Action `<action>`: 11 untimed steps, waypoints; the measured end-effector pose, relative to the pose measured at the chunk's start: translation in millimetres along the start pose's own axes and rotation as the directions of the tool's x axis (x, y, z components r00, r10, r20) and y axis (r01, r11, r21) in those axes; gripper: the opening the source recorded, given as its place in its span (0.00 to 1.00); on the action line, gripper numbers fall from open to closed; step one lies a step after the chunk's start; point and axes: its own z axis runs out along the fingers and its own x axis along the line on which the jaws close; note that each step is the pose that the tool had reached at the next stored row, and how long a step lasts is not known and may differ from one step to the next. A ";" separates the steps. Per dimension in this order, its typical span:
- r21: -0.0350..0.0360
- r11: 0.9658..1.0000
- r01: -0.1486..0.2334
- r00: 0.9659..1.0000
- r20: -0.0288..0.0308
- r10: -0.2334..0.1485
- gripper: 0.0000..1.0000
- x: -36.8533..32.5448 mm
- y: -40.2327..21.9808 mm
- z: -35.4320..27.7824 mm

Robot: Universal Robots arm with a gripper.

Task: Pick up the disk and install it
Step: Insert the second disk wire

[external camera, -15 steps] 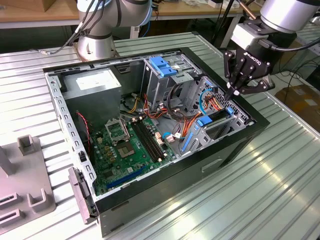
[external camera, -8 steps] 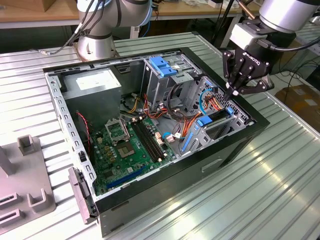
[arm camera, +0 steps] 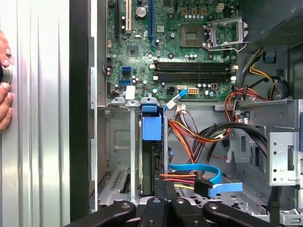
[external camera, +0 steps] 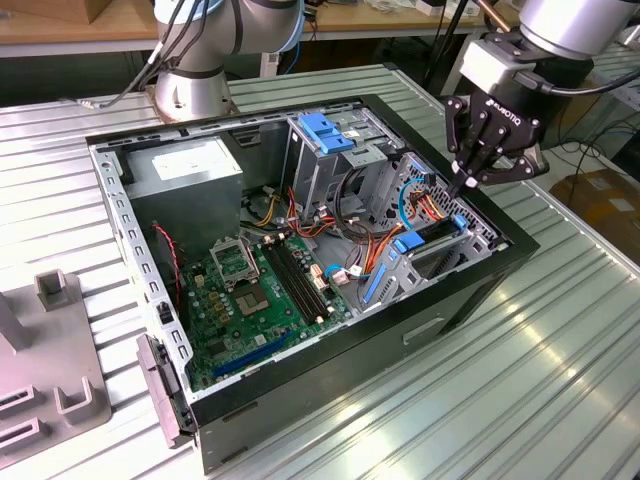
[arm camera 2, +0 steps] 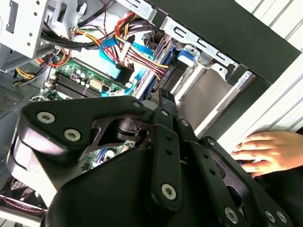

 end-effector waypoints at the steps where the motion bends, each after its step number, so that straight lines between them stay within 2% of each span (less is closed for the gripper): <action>1: 0.000 1.000 0.000 1.000 -0.001 0.000 0.10 -1.0 0.1 -1.5; 3: 0.000 1.000 0.000 1.000 -0.001 0.000 0.10 -2.6 0.1 -5.2; 7: -0.001 1.000 0.000 1.000 -0.002 0.000 0.10 -5.4 0.1 -8.3; 8: -0.001 1.000 0.000 1.000 -0.005 0.000 0.10 -9.0 0.1 -8.3; 11: -0.001 1.000 0.000 1.000 -0.007 0.000 0.10 -25.7 0.3 -7.8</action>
